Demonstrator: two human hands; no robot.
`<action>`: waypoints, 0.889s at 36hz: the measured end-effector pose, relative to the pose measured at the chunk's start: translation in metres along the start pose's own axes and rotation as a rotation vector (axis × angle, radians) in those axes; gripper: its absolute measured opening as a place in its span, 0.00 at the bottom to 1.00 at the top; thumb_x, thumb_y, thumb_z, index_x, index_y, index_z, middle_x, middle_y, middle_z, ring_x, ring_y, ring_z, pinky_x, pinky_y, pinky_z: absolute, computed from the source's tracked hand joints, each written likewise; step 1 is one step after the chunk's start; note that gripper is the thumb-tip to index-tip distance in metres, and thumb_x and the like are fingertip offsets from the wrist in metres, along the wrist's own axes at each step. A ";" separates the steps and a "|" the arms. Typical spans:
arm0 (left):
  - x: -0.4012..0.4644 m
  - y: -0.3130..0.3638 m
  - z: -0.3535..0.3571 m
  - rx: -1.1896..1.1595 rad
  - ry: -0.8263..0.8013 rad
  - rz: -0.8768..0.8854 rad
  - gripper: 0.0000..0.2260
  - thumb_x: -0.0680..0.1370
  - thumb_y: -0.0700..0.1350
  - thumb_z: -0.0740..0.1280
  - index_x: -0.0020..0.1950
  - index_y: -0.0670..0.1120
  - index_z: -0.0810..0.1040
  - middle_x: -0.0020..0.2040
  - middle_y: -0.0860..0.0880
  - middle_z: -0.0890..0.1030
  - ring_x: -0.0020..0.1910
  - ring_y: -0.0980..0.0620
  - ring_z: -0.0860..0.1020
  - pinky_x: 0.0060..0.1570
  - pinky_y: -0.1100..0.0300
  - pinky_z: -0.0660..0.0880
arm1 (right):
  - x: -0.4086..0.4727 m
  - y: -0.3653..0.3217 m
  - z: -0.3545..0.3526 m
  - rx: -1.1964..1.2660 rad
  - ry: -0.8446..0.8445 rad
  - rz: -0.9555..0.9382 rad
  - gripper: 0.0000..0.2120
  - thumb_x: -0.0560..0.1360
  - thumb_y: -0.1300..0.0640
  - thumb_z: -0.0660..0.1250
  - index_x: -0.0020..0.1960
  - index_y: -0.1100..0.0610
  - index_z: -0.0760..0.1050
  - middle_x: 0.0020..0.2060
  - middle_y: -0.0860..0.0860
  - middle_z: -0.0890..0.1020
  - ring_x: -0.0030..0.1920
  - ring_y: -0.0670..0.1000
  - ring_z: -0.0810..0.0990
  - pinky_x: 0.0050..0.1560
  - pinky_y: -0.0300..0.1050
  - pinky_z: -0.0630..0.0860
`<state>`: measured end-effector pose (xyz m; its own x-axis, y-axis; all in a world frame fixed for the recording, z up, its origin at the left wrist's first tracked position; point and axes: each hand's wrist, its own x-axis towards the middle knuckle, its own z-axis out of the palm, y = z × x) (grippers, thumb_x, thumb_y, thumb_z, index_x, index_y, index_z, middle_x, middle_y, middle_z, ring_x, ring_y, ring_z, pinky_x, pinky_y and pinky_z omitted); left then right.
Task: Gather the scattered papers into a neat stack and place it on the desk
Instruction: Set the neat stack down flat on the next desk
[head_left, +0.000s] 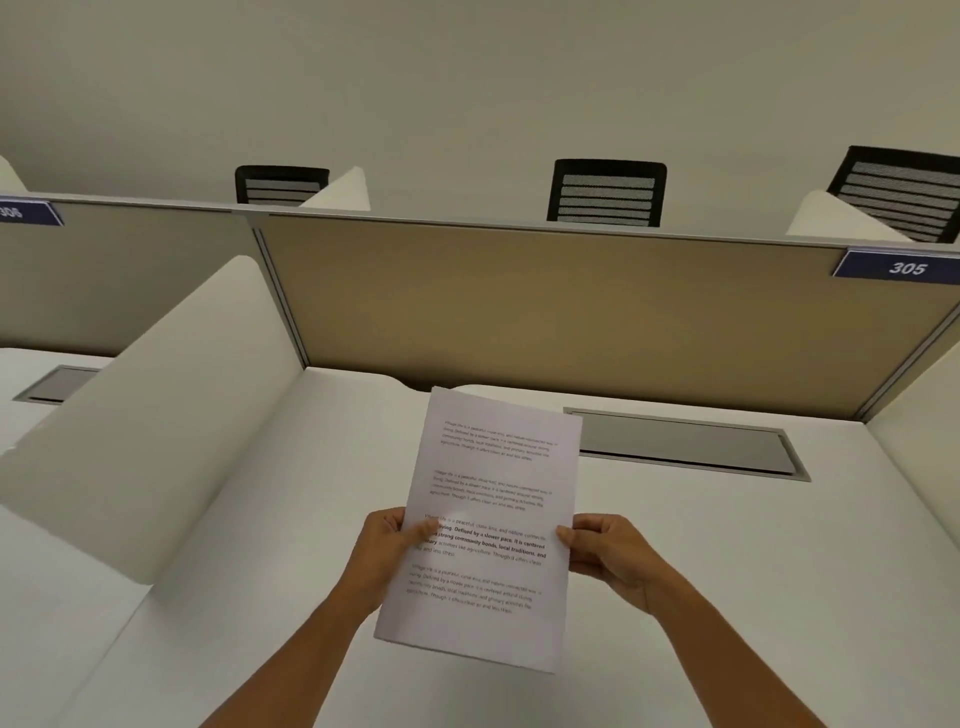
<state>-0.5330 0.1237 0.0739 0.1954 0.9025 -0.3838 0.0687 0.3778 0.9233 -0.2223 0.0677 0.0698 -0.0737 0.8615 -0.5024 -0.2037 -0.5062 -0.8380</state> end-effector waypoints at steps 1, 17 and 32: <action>0.003 -0.001 -0.006 -0.005 0.020 -0.004 0.09 0.72 0.44 0.77 0.48 0.40 0.85 0.46 0.39 0.88 0.43 0.36 0.86 0.44 0.43 0.84 | 0.003 0.005 0.009 -0.001 0.000 0.002 0.12 0.76 0.62 0.71 0.58 0.66 0.82 0.55 0.60 0.86 0.56 0.59 0.86 0.52 0.47 0.84; 0.074 0.016 -0.135 0.108 0.176 -0.021 0.05 0.75 0.45 0.75 0.48 0.45 0.85 0.43 0.47 0.89 0.38 0.43 0.87 0.35 0.54 0.83 | 0.080 0.043 0.150 -0.239 0.163 0.103 0.06 0.74 0.64 0.72 0.49 0.67 0.83 0.43 0.55 0.89 0.45 0.54 0.89 0.46 0.52 0.86; 0.169 0.016 -0.251 0.255 0.235 -0.241 0.04 0.75 0.36 0.73 0.49 0.36 0.83 0.46 0.40 0.87 0.44 0.43 0.85 0.41 0.55 0.82 | 0.196 0.031 0.239 -0.332 0.276 0.136 0.07 0.72 0.63 0.73 0.35 0.59 0.83 0.41 0.51 0.89 0.44 0.56 0.88 0.49 0.60 0.84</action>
<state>-0.7442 0.3338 0.0211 -0.0821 0.8284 -0.5541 0.3312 0.5471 0.7688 -0.4769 0.2303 -0.0039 0.1942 0.7659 -0.6129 0.1178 -0.6385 -0.7605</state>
